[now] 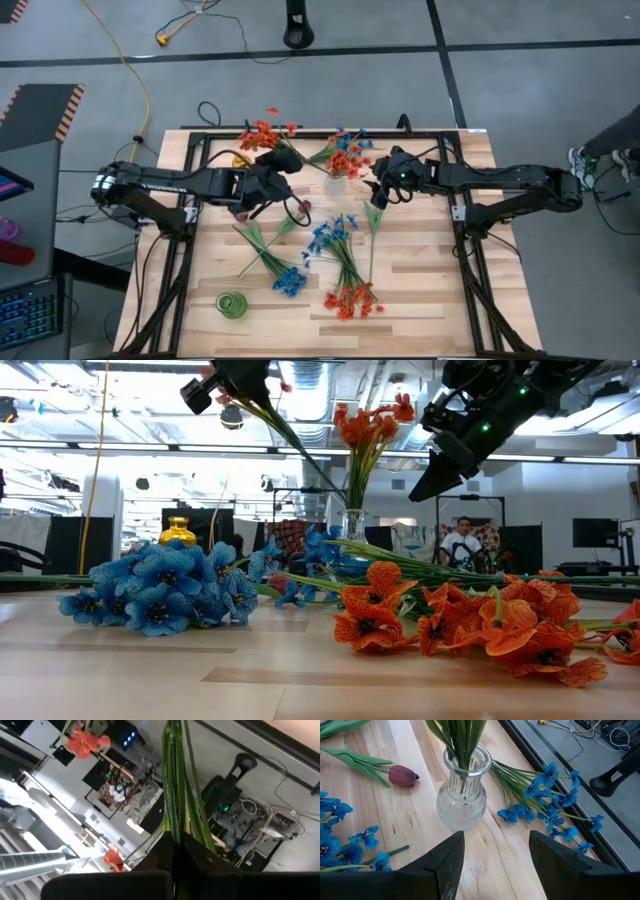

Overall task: Sort flowers into vase by color
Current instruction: Put the top orange flowers into the transparent vase

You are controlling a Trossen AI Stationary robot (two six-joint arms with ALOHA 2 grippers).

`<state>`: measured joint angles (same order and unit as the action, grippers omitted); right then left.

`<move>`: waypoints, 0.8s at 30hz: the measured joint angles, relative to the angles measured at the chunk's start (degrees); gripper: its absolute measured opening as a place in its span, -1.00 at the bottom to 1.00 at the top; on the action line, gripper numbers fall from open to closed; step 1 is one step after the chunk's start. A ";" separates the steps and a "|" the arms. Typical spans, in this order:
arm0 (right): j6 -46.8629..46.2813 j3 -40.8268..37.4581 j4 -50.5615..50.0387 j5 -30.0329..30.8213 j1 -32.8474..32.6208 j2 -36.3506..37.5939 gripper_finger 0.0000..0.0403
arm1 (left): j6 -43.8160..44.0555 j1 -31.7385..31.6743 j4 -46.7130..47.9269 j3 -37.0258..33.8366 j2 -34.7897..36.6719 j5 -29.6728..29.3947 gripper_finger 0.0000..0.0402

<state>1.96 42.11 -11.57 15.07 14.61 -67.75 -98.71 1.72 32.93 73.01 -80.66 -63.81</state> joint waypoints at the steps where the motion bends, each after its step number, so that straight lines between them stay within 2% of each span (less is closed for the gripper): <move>1: 0.00 0.00 0.02 0.00 0.00 0.00 0.24 | -0.20 -0.40 -0.62 0.00 0.00 0.43 -1.00; 7: 0.00 0.00 0.02 0.00 0.00 0.00 0.24 | -3.42 -2.13 -4.49 0.00 0.00 0.74 -1.00; 13: 0.00 0.00 0.02 0.00 0.00 0.00 0.24 | -5.49 -3.10 -4.56 0.00 0.00 0.93 -1.00; 20: 0.00 0.00 0.02 0.00 0.00 0.00 0.24 | -5.78 -3.11 -4.57 0.00 -0.02 4.84 -1.00; 24: 0.00 0.00 0.02 0.00 0.00 0.00 0.24 | -8.95 -3.13 -4.60 0.00 -0.02 6.43 -1.00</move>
<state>1.95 42.11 -11.55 15.07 14.61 -67.75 -107.66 -1.41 28.34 73.01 -80.68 -57.38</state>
